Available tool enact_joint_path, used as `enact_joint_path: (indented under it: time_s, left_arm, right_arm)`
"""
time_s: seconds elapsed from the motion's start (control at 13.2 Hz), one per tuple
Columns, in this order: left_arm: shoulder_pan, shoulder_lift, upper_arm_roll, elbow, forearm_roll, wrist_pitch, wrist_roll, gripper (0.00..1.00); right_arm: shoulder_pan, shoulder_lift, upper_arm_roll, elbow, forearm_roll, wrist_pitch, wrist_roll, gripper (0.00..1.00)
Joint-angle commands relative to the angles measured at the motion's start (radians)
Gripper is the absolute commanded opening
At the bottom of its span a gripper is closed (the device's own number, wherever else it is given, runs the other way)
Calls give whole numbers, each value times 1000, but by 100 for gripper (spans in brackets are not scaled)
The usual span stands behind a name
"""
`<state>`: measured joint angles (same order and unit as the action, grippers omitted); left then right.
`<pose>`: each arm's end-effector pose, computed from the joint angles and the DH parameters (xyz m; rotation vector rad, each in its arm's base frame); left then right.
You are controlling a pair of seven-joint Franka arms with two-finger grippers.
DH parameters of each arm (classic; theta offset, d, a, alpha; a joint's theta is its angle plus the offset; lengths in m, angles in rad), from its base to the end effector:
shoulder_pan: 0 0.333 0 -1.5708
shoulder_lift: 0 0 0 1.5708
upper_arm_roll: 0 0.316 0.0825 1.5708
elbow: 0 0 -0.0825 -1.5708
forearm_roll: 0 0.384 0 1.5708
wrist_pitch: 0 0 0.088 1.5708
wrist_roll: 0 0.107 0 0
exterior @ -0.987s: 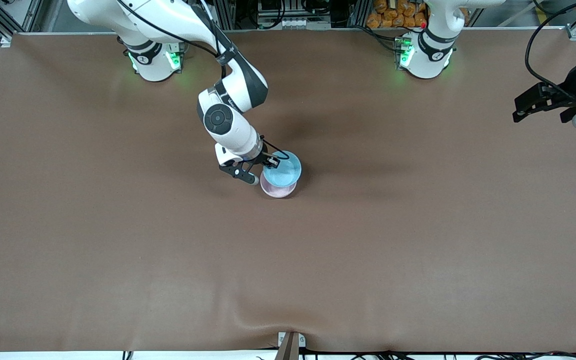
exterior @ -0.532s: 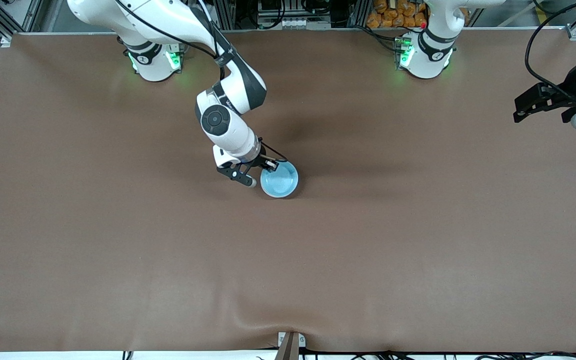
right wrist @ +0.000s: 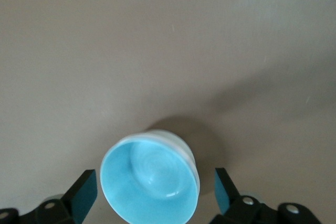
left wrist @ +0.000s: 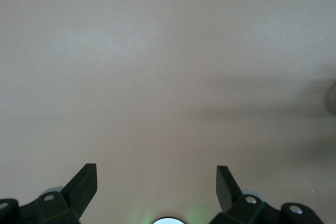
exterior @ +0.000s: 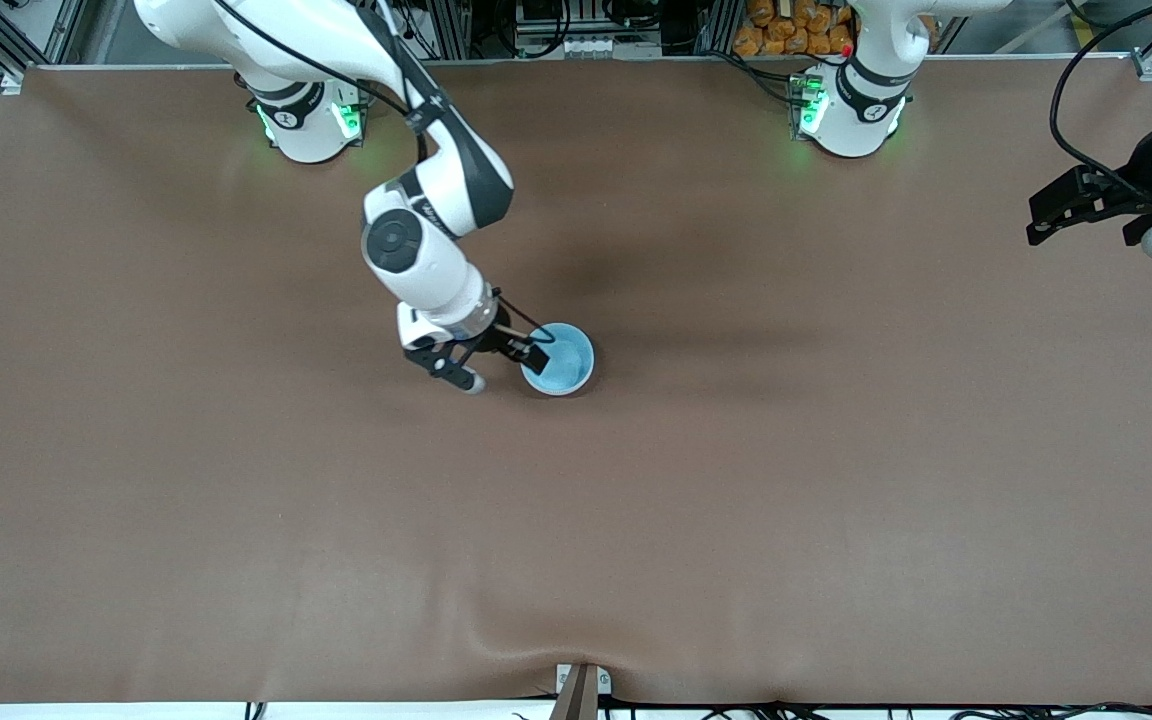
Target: Stack pink and blue bowls on white bowl
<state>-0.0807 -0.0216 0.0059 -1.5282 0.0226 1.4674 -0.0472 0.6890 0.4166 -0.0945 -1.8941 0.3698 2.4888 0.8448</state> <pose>0.5360 -0.0375 0.6473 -3.1160 0.0401 0.0588 0.5355 0.3648 0.3018 -2.7684 0.7264 0.0055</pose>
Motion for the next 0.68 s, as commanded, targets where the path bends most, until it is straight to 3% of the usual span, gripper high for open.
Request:
enact_joint_path:
  time_s: [0.0, 0.23, 0.3, 0.46, 0.61]
  left_arm:
    - [-4, -3, -3, 0, 17, 1, 4, 100]
    - [-2, -3, -1, 2, 14, 1, 4, 100]
    - [-4, -3, -1, 2, 14, 1, 4, 100]
    - [-7, -3, -4, 2, 11, 1, 4, 100]
    - [-4, -7, -24, 2, 10, 1, 3, 100]
  right_arm:
    - [-6, -102, -109, -20, 0, -129, -178, 100]
    - [-23, -176, -244, -20, -2, -284, -393, 100]
    - [-78, -211, -243, -22, -18, -330, -453, 100]
    - [-211, -289, -211, -19, -144, -422, -538, 100]
    - [-377, -343, -113, 2, -213, -491, -553, 100]
